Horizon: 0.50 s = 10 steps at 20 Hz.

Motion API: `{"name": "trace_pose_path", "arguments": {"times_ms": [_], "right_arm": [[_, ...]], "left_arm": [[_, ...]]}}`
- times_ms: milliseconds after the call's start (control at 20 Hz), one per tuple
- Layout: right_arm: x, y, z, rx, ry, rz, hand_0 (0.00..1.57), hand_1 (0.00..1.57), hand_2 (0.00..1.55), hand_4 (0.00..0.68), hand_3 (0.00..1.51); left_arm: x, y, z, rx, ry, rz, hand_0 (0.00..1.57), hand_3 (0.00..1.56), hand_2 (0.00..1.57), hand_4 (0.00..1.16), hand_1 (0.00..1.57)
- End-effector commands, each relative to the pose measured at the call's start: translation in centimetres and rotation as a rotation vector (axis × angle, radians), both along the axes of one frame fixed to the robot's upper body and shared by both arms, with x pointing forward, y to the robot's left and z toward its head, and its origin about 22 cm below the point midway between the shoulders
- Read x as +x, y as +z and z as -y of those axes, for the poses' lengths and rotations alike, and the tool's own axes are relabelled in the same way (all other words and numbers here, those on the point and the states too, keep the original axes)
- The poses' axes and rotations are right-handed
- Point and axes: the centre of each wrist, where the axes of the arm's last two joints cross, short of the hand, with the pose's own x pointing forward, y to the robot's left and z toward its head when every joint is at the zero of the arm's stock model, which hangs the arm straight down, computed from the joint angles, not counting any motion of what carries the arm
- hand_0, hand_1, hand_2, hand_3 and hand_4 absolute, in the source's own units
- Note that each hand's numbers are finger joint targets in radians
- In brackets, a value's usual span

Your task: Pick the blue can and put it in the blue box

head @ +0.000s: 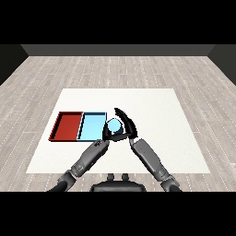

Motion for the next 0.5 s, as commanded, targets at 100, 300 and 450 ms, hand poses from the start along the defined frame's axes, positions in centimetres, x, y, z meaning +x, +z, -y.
{"name": "trace_pose_path", "arguments": {"times_ms": [100,300,450], "right_arm": [[-0.1,0.2,2.7,0.08,-0.055,0.003,0.0,0.0,0.0,0.0,0.0],[-1.0,0.3,4.7,0.116,0.008,0.051,0.0,0.0,0.0,0.0,0.0],[-1.7,2.6,6.1,0.145,0.008,0.072,0.0,0.0,0.0,0.0,0.0]], "left_arm": [[0.2,-1.0,-1.4,0.03,0.029,0.046,1.57,1.48,1.57,1.14,1.57],[2.0,-1.5,-2.7,0.053,0.059,0.031,1.57,1.48,1.57,1.15,1.57],[1.1,0.1,-3.5,0.108,0.091,0.064,1.57,1.47,1.57,1.13,1.57]]}}
